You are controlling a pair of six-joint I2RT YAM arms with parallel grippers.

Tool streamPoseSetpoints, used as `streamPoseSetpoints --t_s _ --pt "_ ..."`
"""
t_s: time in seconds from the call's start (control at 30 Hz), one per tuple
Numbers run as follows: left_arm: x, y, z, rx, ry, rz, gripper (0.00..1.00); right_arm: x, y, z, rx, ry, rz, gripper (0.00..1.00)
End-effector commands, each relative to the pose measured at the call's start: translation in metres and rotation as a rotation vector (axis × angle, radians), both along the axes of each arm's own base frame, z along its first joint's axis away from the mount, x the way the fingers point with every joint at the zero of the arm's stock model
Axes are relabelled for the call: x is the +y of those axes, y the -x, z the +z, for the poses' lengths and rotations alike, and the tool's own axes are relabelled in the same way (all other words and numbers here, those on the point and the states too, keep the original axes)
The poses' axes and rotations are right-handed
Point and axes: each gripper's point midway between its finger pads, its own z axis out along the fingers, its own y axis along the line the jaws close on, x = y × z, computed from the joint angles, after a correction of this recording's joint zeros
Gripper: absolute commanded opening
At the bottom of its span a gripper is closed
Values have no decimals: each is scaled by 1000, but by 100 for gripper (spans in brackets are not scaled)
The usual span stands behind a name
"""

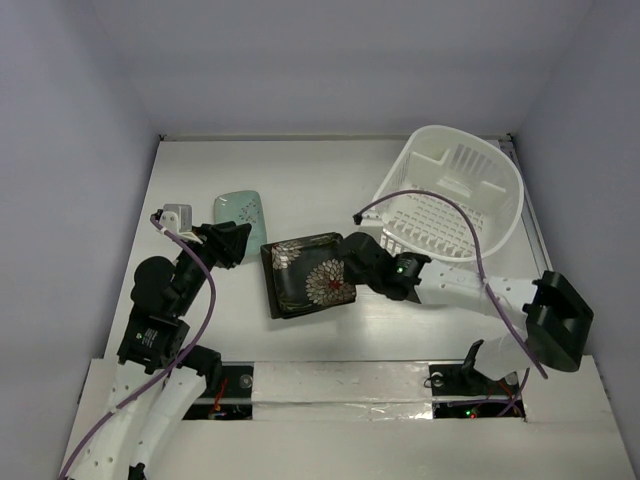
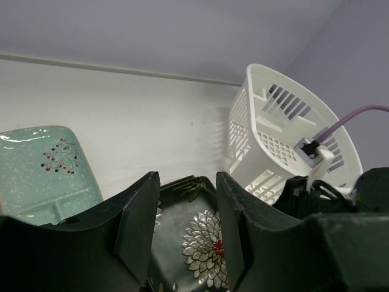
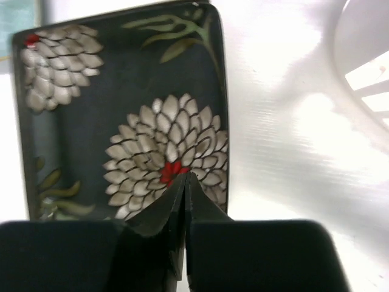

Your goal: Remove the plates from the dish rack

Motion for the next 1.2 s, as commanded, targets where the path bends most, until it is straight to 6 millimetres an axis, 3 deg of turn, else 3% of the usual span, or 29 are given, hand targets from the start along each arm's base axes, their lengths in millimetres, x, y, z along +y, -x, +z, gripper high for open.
streamPoseSetpoints --t_s 0.0,0.13,0.2,0.27,0.4,0.5,0.53,0.6,0.63,0.7,0.73,0.8,0.9,0.93,1.0,1.03,1.17 --pt "0 3 17 -53 17 -8 39 14 1 66 -112 -92 61 0" --pt "0 3 17 -55 17 -8 39 5 -3 116 -214 -109 75 0" --pt "0 3 16 -52 16 -8 39 -10 -11 139 -267 -74 13 0" --pt "0 3 17 -53 17 -7 39 -30 -26 153 -290 -28 -50 0" --pt "-1 3 16 -52 16 -12 40 -68 -57 161 -300 3 -151 4" --pt "-7 4 16 -54 15 -47 45 -88 -66 166 -321 19 -199 41" --pt "-9 4 15 -51 13 -62 49 -95 -66 172 -338 16 -218 57" --pt "-11 5 16 -48 16 -70 54 -101 -66 181 -369 1 -240 67" --pt "-11 4 17 -49 18 -70 58 -103 -64 181 -380 -4 -236 69" --pt "-12 7 19 -56 24 -83 65 -103 -57 208 -452 -110 -216 72" --pt "-13 8 20 -64 28 -86 66 -104 -53 205 -464 -117 -197 73" --pt "-13 11 23 -82 33 -90 67 -108 -46 227 -528 -191 -195 73" --pt "-7 12 28 -97 36 -63 67 -121 -43 233 -536 -181 -238 69" --pt "-5 12 28 -96 33 -52 67 -125 -43 235 -542 -185 -256 65" --pt "1 11 30 -105 31 -21 67 -131 -41 240 -565 -201 -280 46" --pt "2 11 29 -108 28 -19 66 -136 -36 247 -585 -222 -284 26" --pt "2 11 29 -115 20 -18 65 -151 -31 254 -632 -243 -330 17"
